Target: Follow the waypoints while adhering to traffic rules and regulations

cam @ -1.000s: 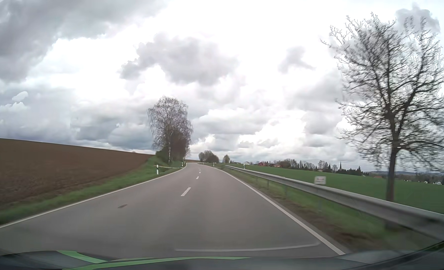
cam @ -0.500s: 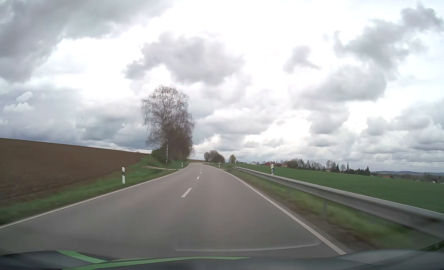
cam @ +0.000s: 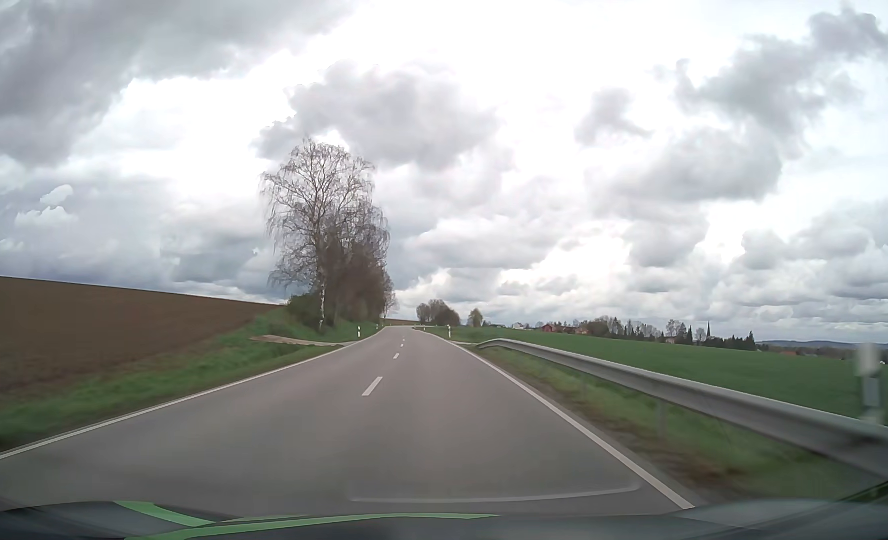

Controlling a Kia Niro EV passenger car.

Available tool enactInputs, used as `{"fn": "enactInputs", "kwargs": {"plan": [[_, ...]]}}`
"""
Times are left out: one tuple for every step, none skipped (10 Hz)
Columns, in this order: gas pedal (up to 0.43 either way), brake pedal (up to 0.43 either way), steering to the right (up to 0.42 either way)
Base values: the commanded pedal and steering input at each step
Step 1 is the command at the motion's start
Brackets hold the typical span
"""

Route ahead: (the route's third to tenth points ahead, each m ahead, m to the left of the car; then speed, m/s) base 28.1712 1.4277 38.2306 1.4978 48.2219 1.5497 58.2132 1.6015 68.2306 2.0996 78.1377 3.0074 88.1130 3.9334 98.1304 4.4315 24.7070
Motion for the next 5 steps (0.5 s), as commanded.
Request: {"fn": "enactInputs", "kwargs": {"plan": [[0.26, 0.0, -0.008], [0.26, 0.0, -0.008], [0.26, 0.0, -0.008], [0.26, 0.0, -0.008], [0.26, 0.0, -0.008]]}}
